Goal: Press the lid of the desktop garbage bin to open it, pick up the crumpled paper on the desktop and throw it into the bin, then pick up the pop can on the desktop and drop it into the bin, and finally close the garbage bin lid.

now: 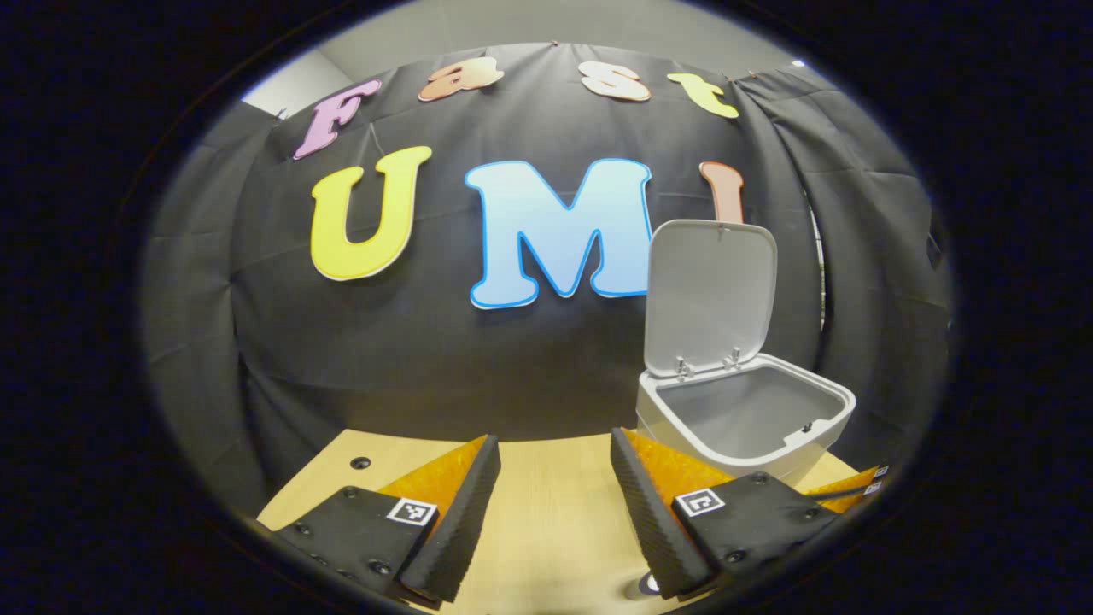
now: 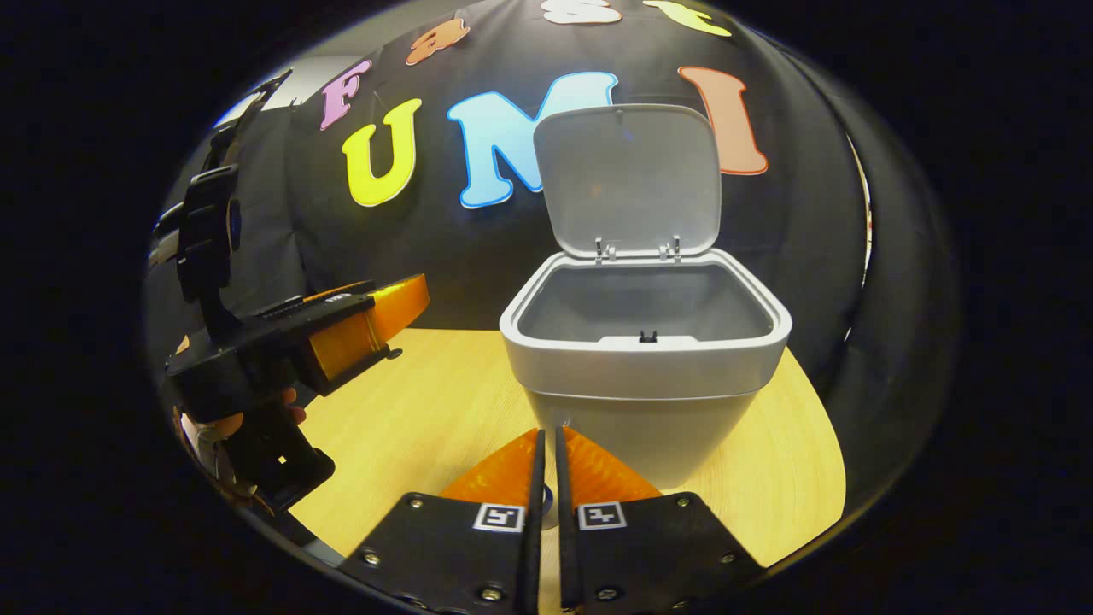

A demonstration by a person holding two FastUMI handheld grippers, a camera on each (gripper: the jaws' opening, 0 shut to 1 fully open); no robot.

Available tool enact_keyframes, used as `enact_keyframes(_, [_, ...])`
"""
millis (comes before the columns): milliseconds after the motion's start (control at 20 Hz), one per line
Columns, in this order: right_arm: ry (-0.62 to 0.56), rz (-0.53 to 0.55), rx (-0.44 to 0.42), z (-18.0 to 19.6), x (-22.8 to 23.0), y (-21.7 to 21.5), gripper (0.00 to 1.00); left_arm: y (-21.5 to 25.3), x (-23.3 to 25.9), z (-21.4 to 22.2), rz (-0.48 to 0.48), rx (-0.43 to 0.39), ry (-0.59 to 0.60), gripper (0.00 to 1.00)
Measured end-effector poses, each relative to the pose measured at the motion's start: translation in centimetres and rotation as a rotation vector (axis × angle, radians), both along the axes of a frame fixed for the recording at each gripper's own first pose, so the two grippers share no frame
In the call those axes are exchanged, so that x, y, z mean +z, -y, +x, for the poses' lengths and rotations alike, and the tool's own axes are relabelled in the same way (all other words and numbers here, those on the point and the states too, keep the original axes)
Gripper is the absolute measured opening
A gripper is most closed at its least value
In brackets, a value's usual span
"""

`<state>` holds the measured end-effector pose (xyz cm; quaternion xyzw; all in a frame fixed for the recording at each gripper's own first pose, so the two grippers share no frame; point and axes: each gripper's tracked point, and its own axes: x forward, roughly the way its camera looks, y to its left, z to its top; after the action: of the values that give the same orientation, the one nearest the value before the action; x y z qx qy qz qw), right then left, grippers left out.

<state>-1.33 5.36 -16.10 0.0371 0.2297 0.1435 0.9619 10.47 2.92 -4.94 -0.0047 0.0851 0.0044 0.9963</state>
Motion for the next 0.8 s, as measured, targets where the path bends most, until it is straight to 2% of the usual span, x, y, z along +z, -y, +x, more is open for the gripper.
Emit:
enact_keyframes(50, [-0.010,-0.002,0.013,0.0,-0.2,-0.4,0.14,-0.5,0.0,-0.2,-0.002,0.011,-0.001,0.86])
enact_keyframes(150, [-0.030,-0.008,0.041,0.1,-0.8,-1.4,0.36,-1.2,-0.2,-0.5,-0.005,0.029,-0.004,0.86])
enact_keyframes(200, [-0.037,-0.013,0.050,-0.6,-0.9,-1.4,0.55,-1.6,-0.3,-0.6,-0.007,0.037,-0.007,0.86])
enact_keyframes(250, [-0.046,-0.016,0.059,-0.5,-1.3,-1.6,0.66,-1.9,-0.4,-0.7,-0.008,0.045,-0.008,0.86])
enact_keyframes(350, [-0.075,-0.011,0.084,-0.4,-2.3,-2.4,0.74,-2.5,-0.5,-0.9,-0.010,0.057,-0.010,0.86])
enact_keyframes(400, [-0.087,-0.016,0.089,-0.5,-2.7,-2.5,0.82,-2.7,-0.6,-1.0,-0.011,0.061,-0.012,0.86])
enact_keyframes(500, [-0.105,-0.025,0.095,-0.4,-3.3,-3.0,0.90,-3.0,-0.6,-1.1,-0.011,0.067,-0.015,0.86])
enact_keyframes(800, [-0.194,-0.072,0.099,-0.1,-6.9,-3.9,0.91,-4.7,-1.0,-1.6,-0.007,0.085,-0.026,0.86])
